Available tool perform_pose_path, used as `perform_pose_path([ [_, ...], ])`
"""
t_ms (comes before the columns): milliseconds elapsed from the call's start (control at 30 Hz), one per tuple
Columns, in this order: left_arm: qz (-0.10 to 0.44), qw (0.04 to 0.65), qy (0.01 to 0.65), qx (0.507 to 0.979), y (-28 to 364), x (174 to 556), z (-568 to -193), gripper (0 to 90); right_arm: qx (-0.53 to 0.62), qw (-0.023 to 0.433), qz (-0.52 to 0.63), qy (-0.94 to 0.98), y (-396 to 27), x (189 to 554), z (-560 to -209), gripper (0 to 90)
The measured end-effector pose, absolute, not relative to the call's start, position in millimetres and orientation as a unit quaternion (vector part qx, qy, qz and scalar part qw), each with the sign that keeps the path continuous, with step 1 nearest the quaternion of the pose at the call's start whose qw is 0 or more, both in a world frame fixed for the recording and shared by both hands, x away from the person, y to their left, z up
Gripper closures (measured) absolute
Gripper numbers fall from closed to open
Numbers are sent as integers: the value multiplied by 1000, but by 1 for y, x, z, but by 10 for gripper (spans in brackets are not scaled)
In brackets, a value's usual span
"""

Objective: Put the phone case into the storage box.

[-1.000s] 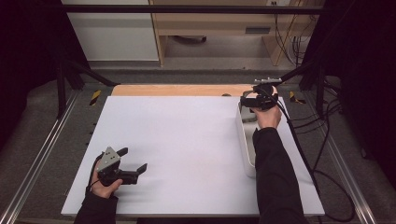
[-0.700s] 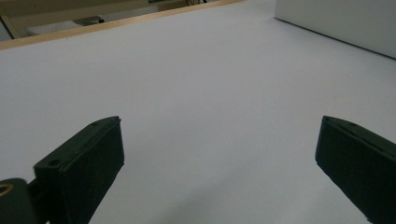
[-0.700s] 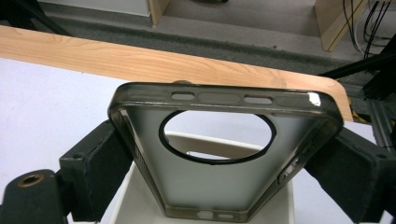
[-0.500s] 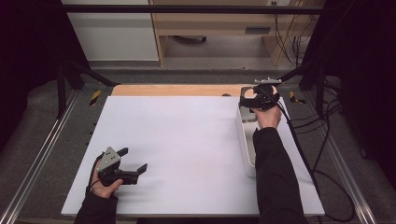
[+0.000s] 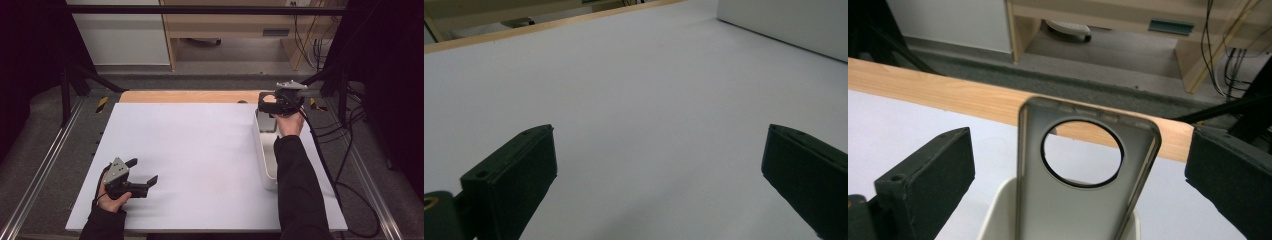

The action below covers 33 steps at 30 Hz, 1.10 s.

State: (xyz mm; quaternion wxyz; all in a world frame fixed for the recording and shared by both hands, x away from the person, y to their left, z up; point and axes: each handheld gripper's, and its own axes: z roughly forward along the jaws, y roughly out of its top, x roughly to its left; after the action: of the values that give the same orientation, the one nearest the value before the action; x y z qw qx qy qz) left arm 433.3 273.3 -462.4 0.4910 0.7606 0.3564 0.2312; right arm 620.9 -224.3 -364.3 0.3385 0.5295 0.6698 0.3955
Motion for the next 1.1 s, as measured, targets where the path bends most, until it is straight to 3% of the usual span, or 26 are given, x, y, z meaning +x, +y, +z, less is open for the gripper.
perform_pose_path([
  [600,231,491,353,762,272,432,-462,8,443,290,491,691,-218,577,-325,3],
  [1100,231,493,348,763,270,432,-462,7,355,266,542,714,-205,518,-320,3],
])
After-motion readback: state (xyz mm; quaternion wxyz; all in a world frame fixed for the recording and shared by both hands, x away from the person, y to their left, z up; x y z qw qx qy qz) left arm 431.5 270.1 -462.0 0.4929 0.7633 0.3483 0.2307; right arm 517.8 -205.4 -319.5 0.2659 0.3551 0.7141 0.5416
